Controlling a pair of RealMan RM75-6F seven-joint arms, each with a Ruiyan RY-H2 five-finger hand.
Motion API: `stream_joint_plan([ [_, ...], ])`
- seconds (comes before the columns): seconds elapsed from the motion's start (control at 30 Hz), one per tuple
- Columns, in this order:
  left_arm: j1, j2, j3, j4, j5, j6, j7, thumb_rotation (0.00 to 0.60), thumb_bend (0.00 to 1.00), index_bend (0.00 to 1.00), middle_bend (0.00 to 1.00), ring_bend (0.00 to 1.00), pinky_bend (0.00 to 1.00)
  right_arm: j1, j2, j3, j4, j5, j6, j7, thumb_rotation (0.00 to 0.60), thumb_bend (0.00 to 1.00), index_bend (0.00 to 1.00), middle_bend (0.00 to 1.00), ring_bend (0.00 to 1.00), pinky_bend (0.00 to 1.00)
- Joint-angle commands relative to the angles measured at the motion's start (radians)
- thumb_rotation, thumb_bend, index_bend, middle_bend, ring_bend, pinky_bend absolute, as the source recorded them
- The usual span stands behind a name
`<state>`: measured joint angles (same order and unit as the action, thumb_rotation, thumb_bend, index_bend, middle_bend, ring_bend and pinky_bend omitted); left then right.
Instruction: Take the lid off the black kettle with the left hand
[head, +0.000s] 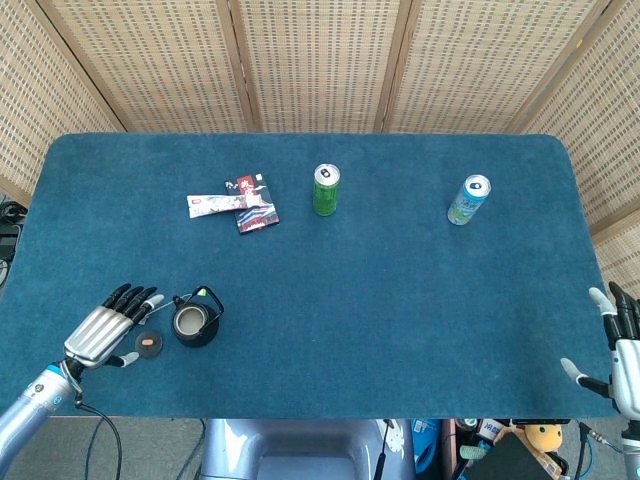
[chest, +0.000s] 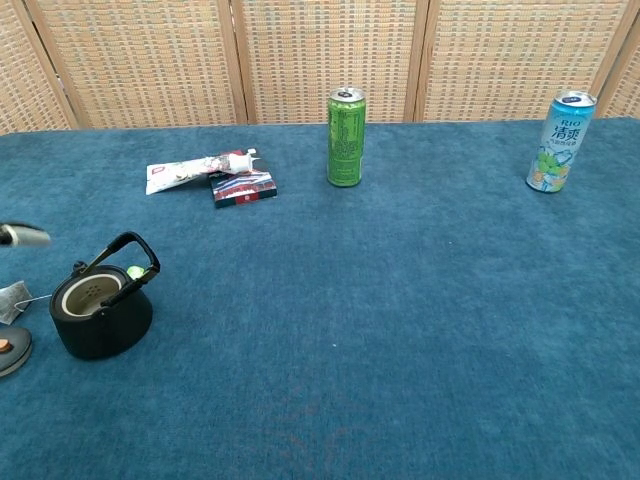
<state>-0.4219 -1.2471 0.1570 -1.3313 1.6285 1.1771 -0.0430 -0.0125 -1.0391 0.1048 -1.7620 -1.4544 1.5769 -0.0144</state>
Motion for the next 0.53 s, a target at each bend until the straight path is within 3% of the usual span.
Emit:
stream_joint_plan([
  [0.03, 0.05, 0.099, -0.056, -0.13, -0.035, 0.141, 0.014, 0.6, 0.2, 0.0, 0.0, 0.0, 0.0, 0.0, -0.001, 0.0, -0.002, -0.001, 0.0, -0.003, 0.6, 0.0, 0.0, 0.0, 0.0, 0.0],
  [0.3, 0.204, 0.175, -0.136, -0.347, -0.184, 0.363, 0.077, 0.6, 0.18, 0.0, 0.0, 0.0, 0.0, 0.001, -0.013, -0.004, 0.006, -0.008, 0.004, -0.032, 0.6, 0.0, 0.0, 0.0, 0.0, 0.0],
  [0.53, 0.22, 0.18, -0.136, -0.352, -0.167, 0.349, 0.085, 0.6, 0.18, 0.0, 0.0, 0.0, 0.0, 0.003, -0.023, -0.003, 0.013, -0.01, 0.006, -0.045, 0.6, 0.0, 0.0, 0.0, 0.0, 0.0],
])
